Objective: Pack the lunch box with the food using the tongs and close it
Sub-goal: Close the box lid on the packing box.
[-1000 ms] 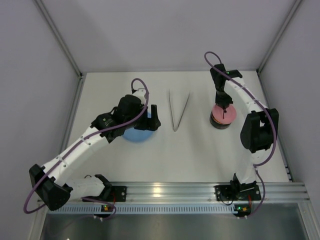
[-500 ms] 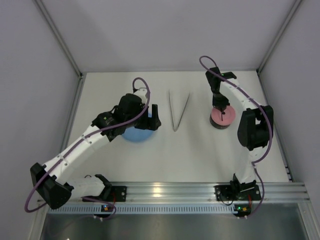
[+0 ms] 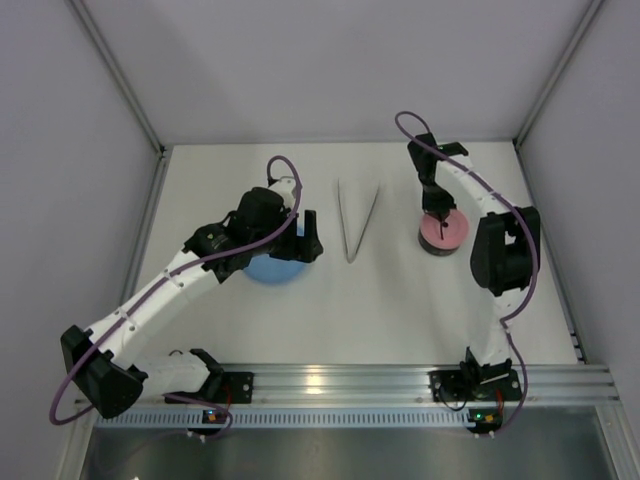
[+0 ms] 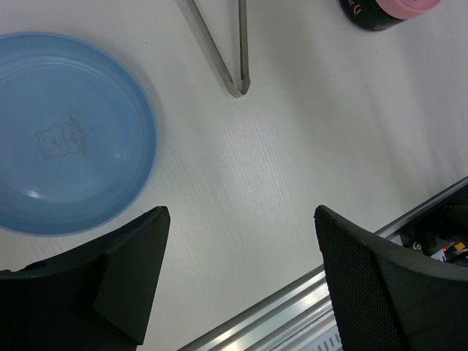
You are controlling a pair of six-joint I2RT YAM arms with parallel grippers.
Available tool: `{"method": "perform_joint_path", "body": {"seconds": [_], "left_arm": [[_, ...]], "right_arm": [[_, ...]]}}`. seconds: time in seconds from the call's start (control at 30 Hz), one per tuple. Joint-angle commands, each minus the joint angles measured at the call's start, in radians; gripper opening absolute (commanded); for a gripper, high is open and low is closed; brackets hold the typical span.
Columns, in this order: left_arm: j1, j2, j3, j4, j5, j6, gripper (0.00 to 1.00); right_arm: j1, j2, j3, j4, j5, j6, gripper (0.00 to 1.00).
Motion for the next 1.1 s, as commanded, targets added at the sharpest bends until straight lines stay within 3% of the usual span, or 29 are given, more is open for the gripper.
{"method": "perform_joint_path", "body": {"seconds": [0.0,0.5,0.73,0.87,1.07], "left_arm": [[0.007,0.002,0.040,0.002,0.013,0.017,0.85],[0.011,0.012,0.031,-0.001,0.025,0.023,0.85],[0.013,0.008,0.023,0.000,0.022,0.020,0.85],[0.013,0.007,0.017,0.002,0.021,0.020,0.85],[0.013,0.012,0.014,0.006,0.019,0.016,0.85]], "right_arm": [[0.019,0.038,0.086,-0.004,-0.003,0.006,0.00],[0.030,0.139,-0.051,0.054,-0.005,0.001,0.03],[0.028,0.018,-0.237,0.260,-0.196,0.018,0.10],[0.028,-0.046,-0.289,0.340,-0.276,0.027,0.25],[0.031,-0.109,-0.266,0.343,-0.258,0.038,0.39]]}}
